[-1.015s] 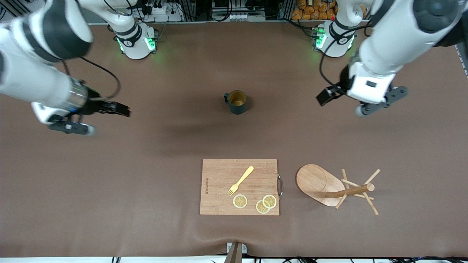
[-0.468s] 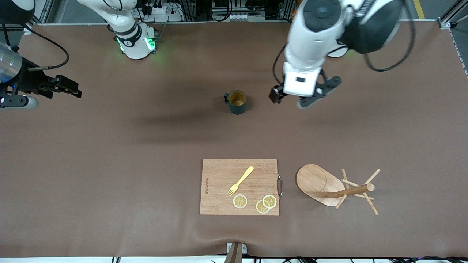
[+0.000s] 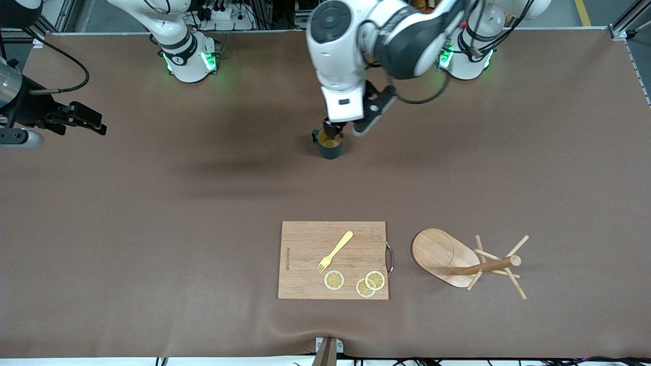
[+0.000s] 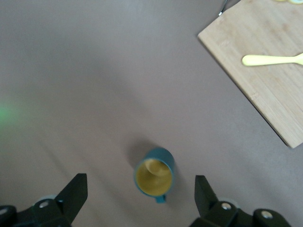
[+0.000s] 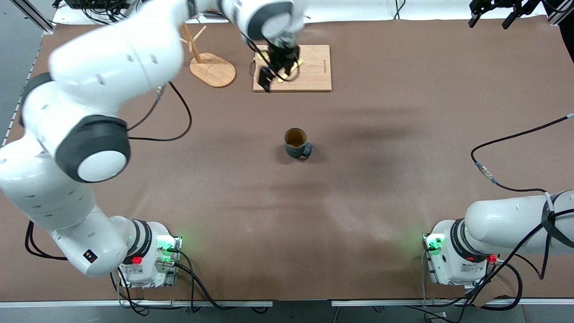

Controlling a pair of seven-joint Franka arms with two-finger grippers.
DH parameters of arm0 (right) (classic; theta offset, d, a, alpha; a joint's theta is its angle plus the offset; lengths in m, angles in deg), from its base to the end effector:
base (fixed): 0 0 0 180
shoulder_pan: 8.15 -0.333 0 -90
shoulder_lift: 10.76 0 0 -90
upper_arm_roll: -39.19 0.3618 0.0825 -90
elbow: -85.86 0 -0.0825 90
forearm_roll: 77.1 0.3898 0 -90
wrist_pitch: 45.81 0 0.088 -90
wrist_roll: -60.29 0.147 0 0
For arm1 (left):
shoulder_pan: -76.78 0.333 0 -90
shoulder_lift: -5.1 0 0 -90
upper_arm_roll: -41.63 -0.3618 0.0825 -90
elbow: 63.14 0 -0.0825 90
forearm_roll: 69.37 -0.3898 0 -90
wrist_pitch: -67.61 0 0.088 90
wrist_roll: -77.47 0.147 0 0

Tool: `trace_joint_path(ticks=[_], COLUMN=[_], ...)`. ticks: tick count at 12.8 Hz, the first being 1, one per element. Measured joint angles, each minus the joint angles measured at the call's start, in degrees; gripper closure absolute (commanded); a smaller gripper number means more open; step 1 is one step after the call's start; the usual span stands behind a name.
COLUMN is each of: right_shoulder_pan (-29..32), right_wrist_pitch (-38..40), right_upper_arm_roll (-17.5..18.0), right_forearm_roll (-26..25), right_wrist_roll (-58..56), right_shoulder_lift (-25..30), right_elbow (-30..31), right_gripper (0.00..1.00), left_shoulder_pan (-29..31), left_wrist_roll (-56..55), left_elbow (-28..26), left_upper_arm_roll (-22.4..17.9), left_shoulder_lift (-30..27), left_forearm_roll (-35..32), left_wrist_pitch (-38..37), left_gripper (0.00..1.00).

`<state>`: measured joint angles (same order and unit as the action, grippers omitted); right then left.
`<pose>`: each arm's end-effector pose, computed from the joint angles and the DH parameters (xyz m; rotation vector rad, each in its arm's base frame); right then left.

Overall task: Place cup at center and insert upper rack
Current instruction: 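Move the left gripper over the teal mug, then lower the left gripper and grasp the mug's rim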

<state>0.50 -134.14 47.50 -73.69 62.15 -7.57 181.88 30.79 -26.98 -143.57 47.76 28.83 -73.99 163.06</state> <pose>0.5321 0.0078 0.6084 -3.0881 0.0611 0.1233 0.4377 -0.5257 0.4583 -2.6868 -1.3068 -0.0072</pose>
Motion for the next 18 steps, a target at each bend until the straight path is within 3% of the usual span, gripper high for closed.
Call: trace_joint_path(ticks=[6,14,16,18], right_shoulder_pan=[1.05,2.18,2.18,2.09], right_wrist_pitch=[-0.43,-3.55,-3.46,-3.47], right_upper_arm_roll=[0.05,0.76,0.78,0.94], right_forearm_roll=[-0.07,-1.49,-1.49,-1.49], right_wrist_roll=[0.09,0.03,0.03,0.00], right_shoulder_lift=[0.98,1.41,1.32,1.31], right_elbow=[1.02,1.29,1.58,1.63], right_gripper=[0.00,0.00,0.00,0.00], left_shoulder_pan=[-11.44,-16.44,-18.81,-22.97], left_wrist_roll=[-21.06,-25.46,-27.30,-28.37], left_elbow=[2.72,5.32,6.96,8.04], left_upper_arm_roll=[-0.30,-0.47,-2.18,-6.83], left_shoulder_lift=[13.72,22.01,25.07,27.72], left_forearm_roll=[-4.60,-12.37,-14.01,-14.13], left_wrist_pitch=[2.98,8.27,9.43,10.18], left_gripper=[0.00,0.00,0.00,0.00])
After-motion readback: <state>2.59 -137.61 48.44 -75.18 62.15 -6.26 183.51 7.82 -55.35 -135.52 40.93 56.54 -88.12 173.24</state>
